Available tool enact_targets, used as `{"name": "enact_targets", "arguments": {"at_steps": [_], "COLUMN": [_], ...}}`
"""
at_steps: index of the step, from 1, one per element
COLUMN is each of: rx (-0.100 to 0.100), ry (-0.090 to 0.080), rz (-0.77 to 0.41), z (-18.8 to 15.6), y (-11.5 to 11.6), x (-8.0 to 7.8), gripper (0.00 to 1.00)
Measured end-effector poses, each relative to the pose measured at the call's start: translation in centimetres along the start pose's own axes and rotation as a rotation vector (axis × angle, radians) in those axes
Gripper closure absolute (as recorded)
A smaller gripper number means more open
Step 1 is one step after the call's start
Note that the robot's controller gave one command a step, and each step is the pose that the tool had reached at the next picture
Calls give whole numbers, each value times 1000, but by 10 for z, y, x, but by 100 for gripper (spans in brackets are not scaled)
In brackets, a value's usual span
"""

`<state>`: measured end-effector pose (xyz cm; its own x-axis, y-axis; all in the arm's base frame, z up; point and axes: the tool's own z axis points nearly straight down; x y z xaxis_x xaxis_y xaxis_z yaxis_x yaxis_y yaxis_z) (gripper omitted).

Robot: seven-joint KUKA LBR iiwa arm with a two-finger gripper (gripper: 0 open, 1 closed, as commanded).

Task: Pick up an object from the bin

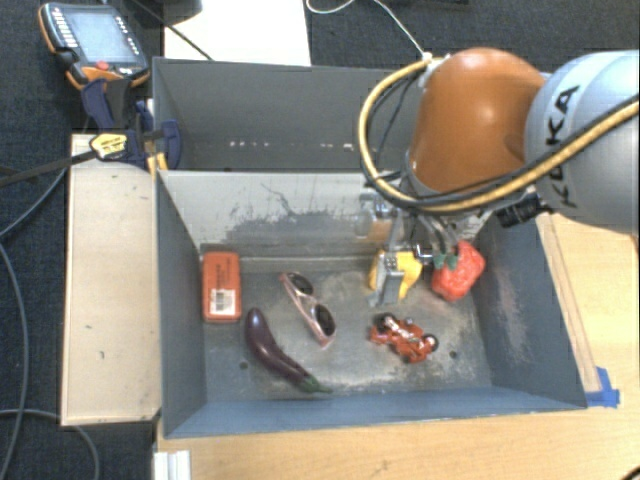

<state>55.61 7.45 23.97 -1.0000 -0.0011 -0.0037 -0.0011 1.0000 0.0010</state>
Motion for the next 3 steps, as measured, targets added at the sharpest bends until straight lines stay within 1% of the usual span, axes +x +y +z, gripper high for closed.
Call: {"name": "enact_targets", "arguments": {"at_steps": [1, 2, 3], "rx": [1, 1, 1], "ry": [3, -5, 4], "rz": [257, 51, 296], "z": [130, 78, 136], "y": [-65, -102, -103], "x": [24, 40, 44], "gripper": [0, 0, 0]}}
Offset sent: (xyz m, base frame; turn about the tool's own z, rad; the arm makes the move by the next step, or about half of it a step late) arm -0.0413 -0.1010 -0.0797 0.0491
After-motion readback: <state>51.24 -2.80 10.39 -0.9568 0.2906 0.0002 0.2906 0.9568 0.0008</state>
